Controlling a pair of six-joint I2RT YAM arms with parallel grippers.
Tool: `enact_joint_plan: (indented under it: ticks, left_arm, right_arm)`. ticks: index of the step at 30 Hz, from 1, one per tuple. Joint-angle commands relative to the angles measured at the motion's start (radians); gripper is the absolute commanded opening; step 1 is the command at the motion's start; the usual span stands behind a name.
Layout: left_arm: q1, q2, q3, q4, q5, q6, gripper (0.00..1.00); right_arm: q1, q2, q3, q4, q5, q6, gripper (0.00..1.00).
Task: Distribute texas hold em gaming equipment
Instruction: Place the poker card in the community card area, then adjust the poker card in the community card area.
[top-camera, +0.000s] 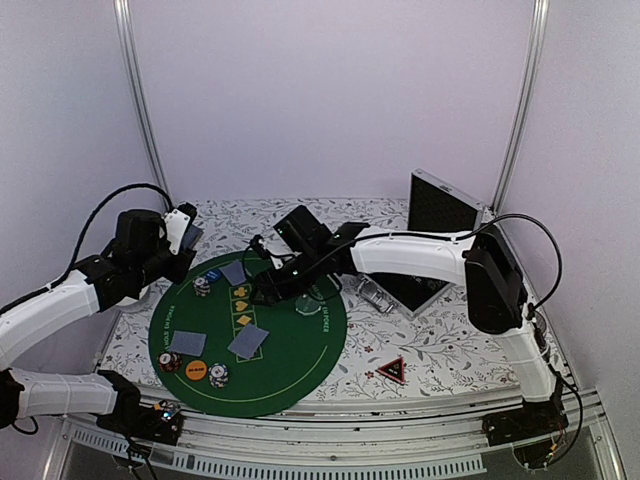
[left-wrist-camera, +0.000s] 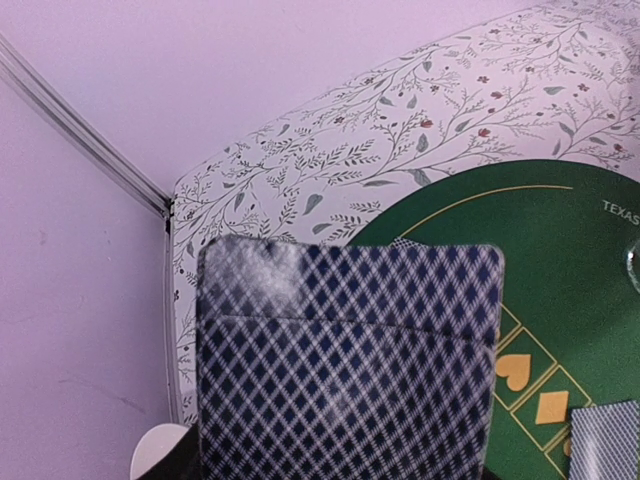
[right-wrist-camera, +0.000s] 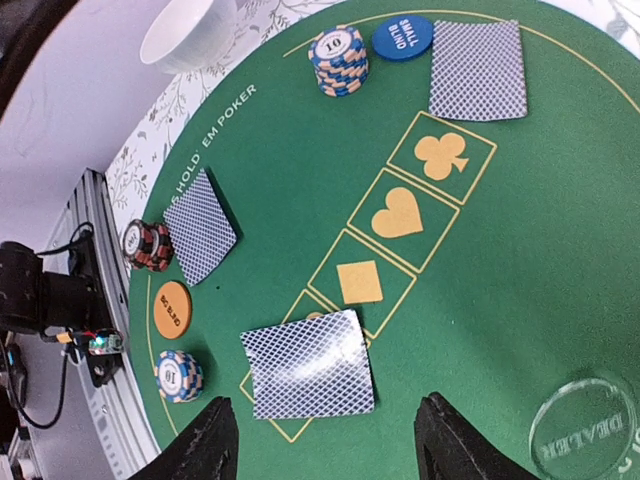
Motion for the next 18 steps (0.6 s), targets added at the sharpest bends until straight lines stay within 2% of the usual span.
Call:
enact_joint_plan:
  ticks: [1, 4, 9, 15, 18]
  left_arm:
    - [0.014, 0.0, 0.008, 0.028, 0.019, -0.004, 0.5]
    - [0.014, -0.003, 0.007, 0.029, 0.019, -0.004, 0.5]
    - [0.013, -0.004, 0.008, 0.029, 0.027, -0.004, 0.5]
    - [0.014, -0.006, 0.008, 0.028, 0.03, -0.004, 0.5]
    - [0.013, -0.004, 0.009, 0.029, 0.032, -0.003, 0.5]
  right_arm:
    - [-0.006, 0.174, 0.148, -0.113, -0.142, -0.17, 0.61]
    - [-0.012, 0.247, 0.226, -0.155, -0.165, -0.113, 0.56]
    - [-0.013, 0.241, 0.17, -0.167, -0.16, -0.048, 0.5]
    - [-0.005, 0.222, 0.068, -0.174, -0.265, 0.016, 0.33]
    - [0.009, 0.192, 0.019, -0.13, -0.332, 0.048, 0.3]
